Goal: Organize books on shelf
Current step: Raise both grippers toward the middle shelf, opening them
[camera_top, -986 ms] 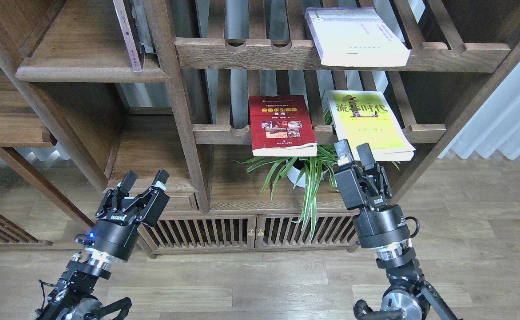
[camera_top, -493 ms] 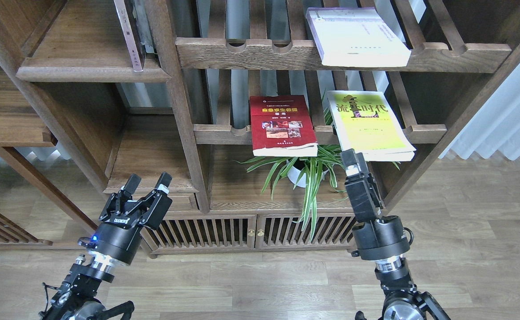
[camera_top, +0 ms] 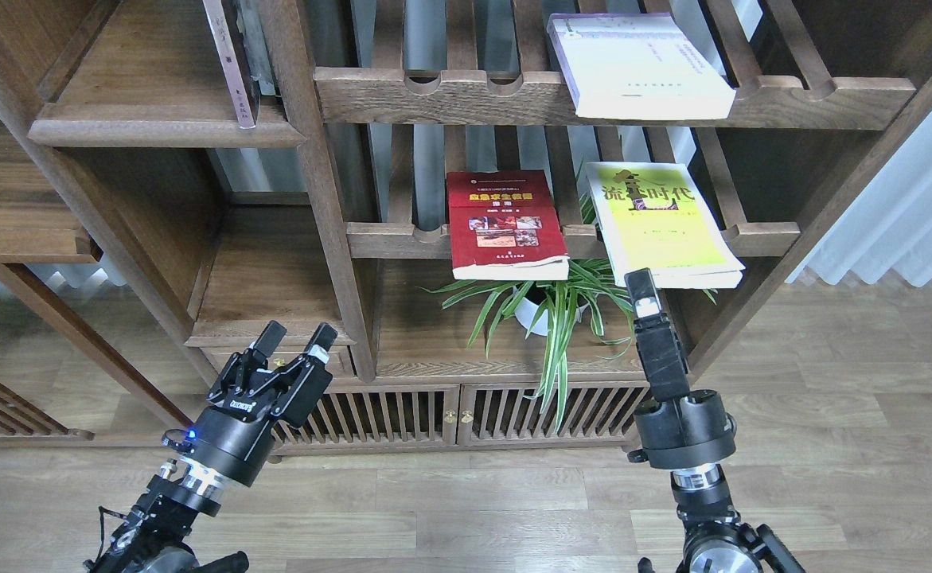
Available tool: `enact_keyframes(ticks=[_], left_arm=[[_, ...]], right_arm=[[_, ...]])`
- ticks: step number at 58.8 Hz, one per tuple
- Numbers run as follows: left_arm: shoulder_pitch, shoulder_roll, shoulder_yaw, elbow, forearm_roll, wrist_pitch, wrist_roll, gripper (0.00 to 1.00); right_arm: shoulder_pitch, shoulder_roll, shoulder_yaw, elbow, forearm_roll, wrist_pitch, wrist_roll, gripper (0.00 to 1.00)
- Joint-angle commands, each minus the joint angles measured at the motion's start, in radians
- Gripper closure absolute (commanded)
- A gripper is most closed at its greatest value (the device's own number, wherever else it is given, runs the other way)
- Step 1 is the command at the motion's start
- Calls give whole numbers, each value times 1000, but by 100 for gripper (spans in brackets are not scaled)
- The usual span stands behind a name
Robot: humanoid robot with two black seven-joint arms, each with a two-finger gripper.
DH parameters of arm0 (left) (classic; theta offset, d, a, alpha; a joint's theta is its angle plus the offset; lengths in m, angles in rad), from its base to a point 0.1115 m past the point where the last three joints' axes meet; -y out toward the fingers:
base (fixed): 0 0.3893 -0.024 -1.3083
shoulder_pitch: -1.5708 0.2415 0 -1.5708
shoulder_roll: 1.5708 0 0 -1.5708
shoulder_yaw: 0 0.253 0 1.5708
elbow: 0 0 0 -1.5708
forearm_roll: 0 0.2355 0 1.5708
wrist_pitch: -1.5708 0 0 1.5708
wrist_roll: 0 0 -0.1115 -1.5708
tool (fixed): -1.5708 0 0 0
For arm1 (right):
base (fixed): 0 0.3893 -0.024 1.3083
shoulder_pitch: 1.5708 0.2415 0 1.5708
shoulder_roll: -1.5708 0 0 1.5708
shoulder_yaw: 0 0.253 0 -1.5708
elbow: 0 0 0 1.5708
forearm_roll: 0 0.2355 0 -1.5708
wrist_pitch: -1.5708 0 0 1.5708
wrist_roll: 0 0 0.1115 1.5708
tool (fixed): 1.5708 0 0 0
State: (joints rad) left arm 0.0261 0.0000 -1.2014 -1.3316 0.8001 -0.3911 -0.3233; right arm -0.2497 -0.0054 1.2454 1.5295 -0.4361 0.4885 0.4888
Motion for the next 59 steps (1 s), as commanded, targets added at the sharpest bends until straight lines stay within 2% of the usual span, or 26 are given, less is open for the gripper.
enact_keyframes(ticks=[1,14,24,35,59], left_arm=[[2,0,0,-1,-9,0,-3,0],[0,0,0,0,-9,-3,-2,0],[2,0,3,2,-10,-23,-8,0],[-2,0,22,5,-47,-97,0,0],[2,0,16,5,-59,-98,-14,0]], right_arm=[[1,5,0,-8,27,0,0,1],[1,5,0,-38,42,0,0,1],[-5,5,-32,-75,149,0,0,1],[-16,5,-96,-111,218,0,0,1],[-43,2,-149,-118,283,0,0,1]])
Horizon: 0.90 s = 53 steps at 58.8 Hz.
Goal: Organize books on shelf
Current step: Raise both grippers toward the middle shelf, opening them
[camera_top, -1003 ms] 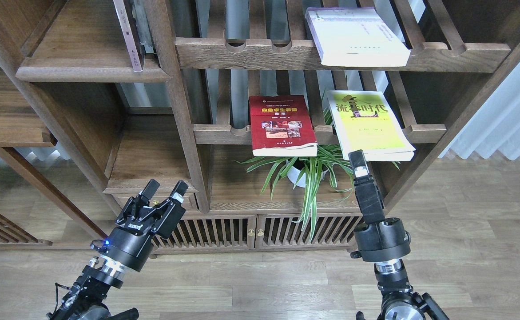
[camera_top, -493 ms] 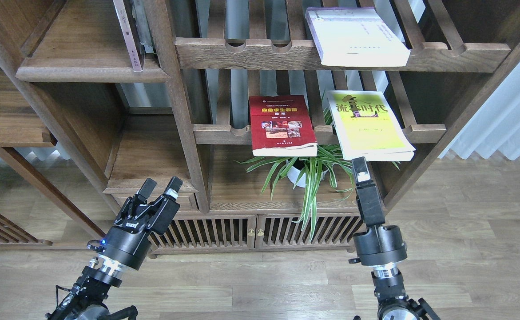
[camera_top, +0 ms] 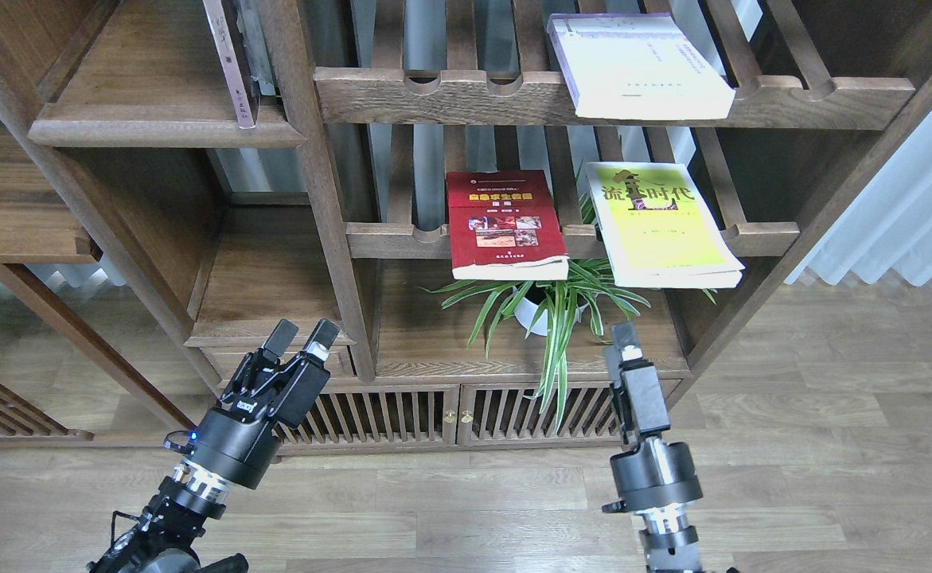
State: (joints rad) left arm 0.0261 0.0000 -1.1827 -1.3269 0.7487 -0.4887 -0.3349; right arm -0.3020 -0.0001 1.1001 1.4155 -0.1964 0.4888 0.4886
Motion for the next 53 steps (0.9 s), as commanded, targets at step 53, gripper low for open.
enact_keyframes(ticks=[53], left_arm=[[3,0,43,0,-71,0,13,0]], right_arm=[[27,-135,-16,-23,127,0,-67,1]])
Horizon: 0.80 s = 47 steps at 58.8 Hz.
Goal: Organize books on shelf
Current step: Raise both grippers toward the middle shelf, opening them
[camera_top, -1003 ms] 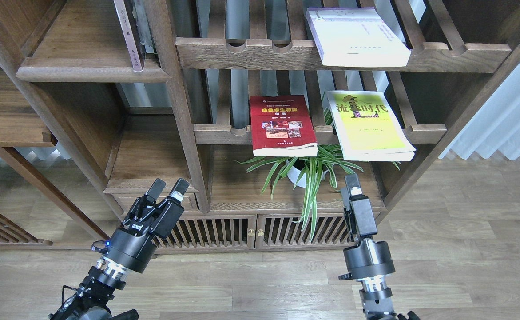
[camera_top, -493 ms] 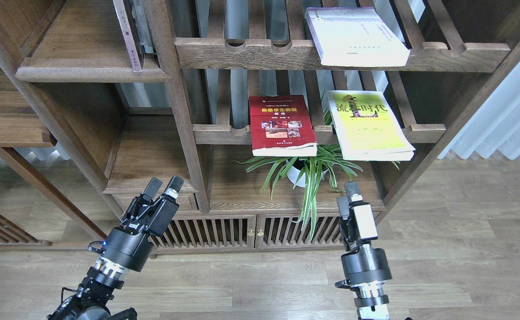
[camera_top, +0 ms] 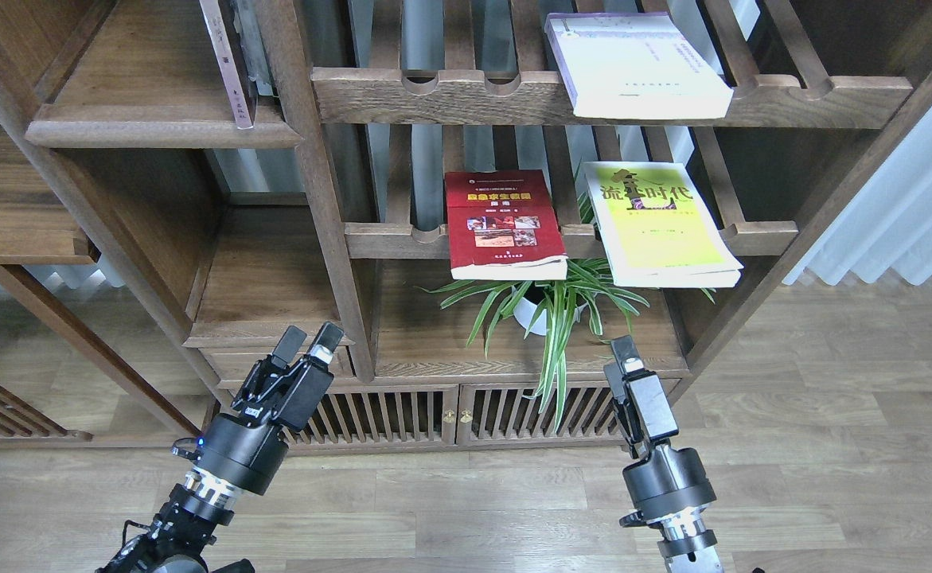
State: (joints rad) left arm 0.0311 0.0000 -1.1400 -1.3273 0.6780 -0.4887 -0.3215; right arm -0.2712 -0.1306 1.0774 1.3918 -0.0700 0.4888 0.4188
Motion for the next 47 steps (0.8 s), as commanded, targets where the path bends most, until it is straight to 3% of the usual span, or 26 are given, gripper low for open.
enact_keyframes(ticks=[1,26,39,47], left_arm=[[-2,0,0,-1,0,0,-1,0],[10,0,-3,-3,-3,0,-2,0],[12,0,-12,-4,-3,0,-5,0],[13,0,-12,-4,-3,0,-4,0]], right_arm=[[-6,-4,7,1,1,0,3,1],[-25,9,4,-16,7,0,5,1],[99,11,7,-200,36,0,6,1],[262,14,6,-398,113,0,5,1]])
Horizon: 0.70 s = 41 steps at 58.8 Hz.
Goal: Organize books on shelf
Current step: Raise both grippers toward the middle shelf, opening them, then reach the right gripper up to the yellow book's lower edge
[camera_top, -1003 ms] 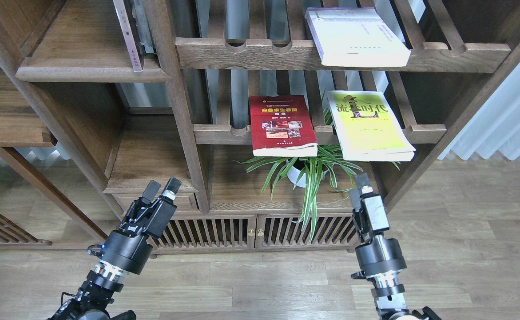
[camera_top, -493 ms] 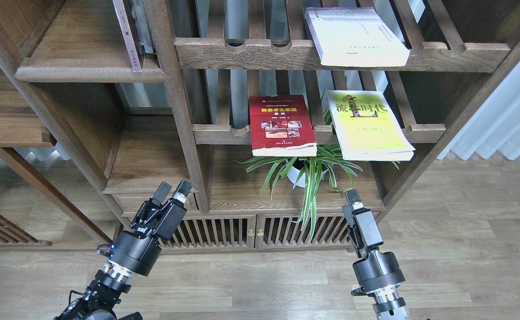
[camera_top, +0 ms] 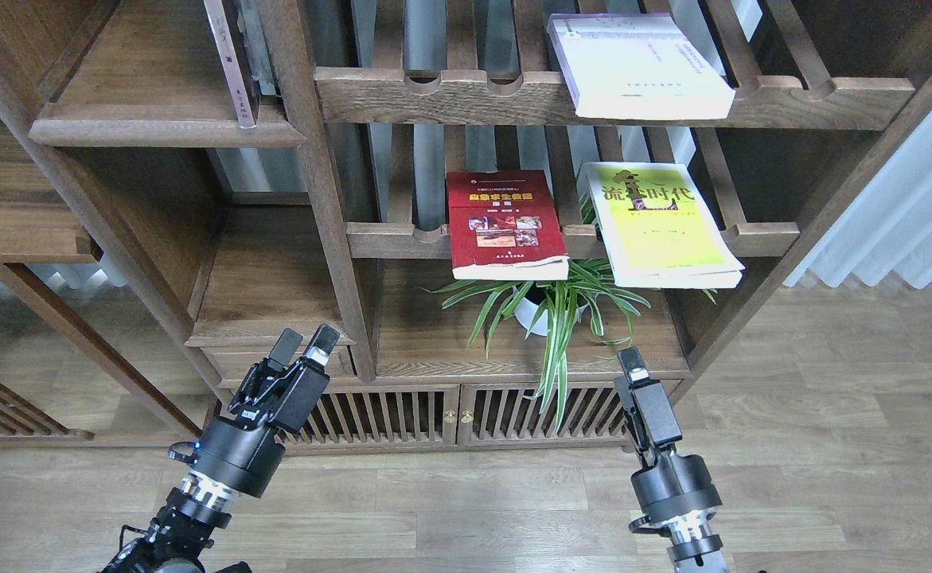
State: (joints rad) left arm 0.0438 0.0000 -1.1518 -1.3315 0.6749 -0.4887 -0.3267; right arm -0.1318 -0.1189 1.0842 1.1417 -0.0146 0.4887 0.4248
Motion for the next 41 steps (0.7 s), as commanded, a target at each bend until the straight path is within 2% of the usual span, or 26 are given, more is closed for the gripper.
enact_keyframes(ticks=[1,9,41], left_arm=[[1,0,0,0,0,0,1,0],[1,0,-3,0,0,0,0,0],[-1,0,-23,0,-6,0,0,0]], right_arm=[[130,2,-1,-158,62,0,-1,1],[228,-4,-1,-234,114,0,-3,1],[327,-19,29,-241,183,0,-3,1]])
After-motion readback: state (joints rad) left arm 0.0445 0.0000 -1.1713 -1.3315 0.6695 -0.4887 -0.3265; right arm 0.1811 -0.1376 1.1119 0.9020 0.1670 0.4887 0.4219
